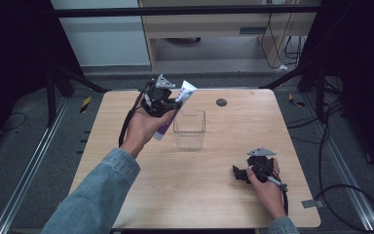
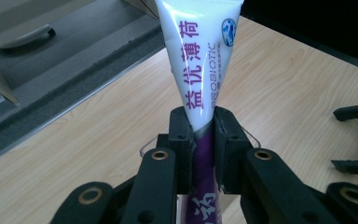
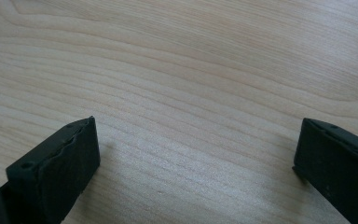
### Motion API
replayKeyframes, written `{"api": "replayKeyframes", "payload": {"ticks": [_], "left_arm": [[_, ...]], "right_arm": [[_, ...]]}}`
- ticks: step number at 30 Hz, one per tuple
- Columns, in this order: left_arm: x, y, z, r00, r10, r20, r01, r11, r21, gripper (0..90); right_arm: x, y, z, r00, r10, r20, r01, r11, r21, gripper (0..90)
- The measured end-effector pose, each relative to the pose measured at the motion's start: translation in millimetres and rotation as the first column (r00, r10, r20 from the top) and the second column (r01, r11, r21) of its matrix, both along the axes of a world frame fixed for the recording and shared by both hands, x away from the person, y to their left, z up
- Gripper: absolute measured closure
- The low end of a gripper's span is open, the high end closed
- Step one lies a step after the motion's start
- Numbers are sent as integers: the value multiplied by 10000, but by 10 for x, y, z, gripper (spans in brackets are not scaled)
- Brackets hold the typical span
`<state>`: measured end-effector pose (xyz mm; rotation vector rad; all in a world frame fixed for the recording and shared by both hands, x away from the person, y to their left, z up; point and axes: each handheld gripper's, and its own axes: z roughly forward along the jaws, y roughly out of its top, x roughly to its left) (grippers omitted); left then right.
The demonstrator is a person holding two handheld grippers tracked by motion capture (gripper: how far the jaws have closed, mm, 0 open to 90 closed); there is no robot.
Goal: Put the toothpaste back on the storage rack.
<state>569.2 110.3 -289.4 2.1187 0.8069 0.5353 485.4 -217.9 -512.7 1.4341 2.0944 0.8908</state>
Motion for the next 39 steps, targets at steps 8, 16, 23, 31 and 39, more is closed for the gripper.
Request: {"api": "replayKeyframes", "payload": {"ticks": [8,16,23,31,39], "left_arm": [[54,-47,33,9999,29,163,-27,9999,-127,787],[86,-90,64,9990,-68,451,82,9995,-320,787],[130,-121,87,9979,-129,628,168,9979,-620,787],[147,-187,141,9964,-236,819,307,9958,-866,787],[172,-238,138,9948,-358,954,460,9932,-1067,787]], "right_arm": [[0,0,0,10000,5,7,-5,10000,-9,3],[0,0,0,10000,7,7,-7,10000,-10,3],[0,0,-1,10000,5,8,-5,10000,-9,3],[0,0,0,10000,4,9,-4,10000,-8,3],[0,0,0,10000,7,2,-7,10000,-3,3]]}}
